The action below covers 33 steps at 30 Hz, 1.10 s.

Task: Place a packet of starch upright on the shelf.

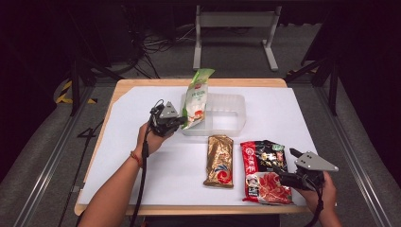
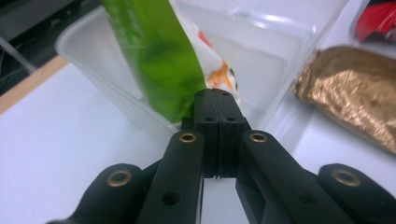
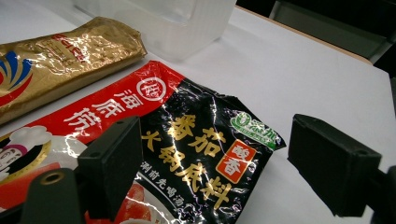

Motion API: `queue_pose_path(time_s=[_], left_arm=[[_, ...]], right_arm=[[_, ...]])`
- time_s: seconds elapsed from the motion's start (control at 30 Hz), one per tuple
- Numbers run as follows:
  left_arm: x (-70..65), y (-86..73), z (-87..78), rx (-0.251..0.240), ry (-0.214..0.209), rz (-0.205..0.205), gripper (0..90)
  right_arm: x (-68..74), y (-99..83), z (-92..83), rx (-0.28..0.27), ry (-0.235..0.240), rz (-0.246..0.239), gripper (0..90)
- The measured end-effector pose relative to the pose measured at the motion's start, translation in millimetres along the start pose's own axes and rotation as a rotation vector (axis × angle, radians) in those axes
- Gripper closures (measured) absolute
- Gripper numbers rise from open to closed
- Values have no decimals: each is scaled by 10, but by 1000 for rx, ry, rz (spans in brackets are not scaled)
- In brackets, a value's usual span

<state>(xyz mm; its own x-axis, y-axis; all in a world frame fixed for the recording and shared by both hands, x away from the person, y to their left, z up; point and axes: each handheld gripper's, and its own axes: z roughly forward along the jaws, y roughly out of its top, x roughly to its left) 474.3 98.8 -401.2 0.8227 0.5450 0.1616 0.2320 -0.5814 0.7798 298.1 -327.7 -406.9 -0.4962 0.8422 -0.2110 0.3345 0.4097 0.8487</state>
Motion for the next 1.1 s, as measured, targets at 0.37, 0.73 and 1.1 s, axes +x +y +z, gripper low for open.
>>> queue_pose_path(time_s=[0.37, 0.73, 1.1], left_arm=[[-77, 28, 287, 92, -7, 28, 899], [-168, 100, 124, 3, -47, 40, 780], [-287, 93, -200, -32, -118, 60, 429]], right_arm=[[8, 2, 14, 8, 2, -1, 184], [-17, -8, 14, 10, 12, 13, 188], [-58, -1, 39, 40, 111, 60, 275]])
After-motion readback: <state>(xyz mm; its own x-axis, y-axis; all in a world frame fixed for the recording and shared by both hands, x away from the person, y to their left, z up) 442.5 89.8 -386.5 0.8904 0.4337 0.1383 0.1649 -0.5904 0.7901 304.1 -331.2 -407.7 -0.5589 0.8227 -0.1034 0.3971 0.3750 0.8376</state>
